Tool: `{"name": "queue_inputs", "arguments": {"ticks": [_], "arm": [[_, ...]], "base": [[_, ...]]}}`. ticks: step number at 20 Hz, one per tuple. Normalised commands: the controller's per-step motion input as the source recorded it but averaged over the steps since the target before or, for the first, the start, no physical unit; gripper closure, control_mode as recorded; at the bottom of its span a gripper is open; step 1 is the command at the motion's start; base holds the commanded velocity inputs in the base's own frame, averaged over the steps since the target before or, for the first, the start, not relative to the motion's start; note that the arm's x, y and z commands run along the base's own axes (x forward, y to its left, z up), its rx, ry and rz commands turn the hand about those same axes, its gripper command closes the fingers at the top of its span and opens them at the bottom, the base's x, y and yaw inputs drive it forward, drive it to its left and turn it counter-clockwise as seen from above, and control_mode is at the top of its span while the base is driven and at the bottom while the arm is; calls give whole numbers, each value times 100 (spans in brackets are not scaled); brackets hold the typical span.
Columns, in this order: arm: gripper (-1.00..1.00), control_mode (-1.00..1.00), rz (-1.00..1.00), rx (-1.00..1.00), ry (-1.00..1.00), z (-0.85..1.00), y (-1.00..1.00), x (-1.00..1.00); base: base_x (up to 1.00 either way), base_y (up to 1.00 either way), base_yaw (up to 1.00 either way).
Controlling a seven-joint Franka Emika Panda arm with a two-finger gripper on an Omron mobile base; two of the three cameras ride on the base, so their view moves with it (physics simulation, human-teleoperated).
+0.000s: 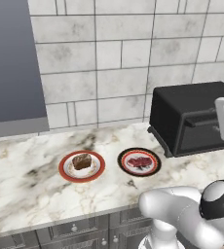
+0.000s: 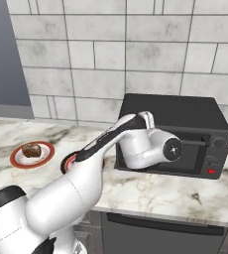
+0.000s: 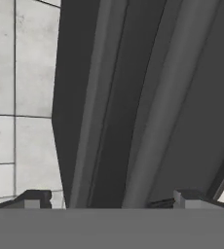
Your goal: Open the toaster oven door. Place the bread on the bottom rack in the toaster oven and place the steak on the top rack.
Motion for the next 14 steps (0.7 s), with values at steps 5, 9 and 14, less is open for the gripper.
{"name": "queue_inputs", "arguments": {"ticks": [5, 9, 14], "arm": [[-100, -100, -1, 11, 0, -13, -56, -3], [-100, -100, -7, 8, -1, -22, -44, 10], [-100, -100, -3, 8, -1, -29, -28, 22]], "base": [[0, 0, 0], [0, 0, 0], [0, 0, 0]]}}
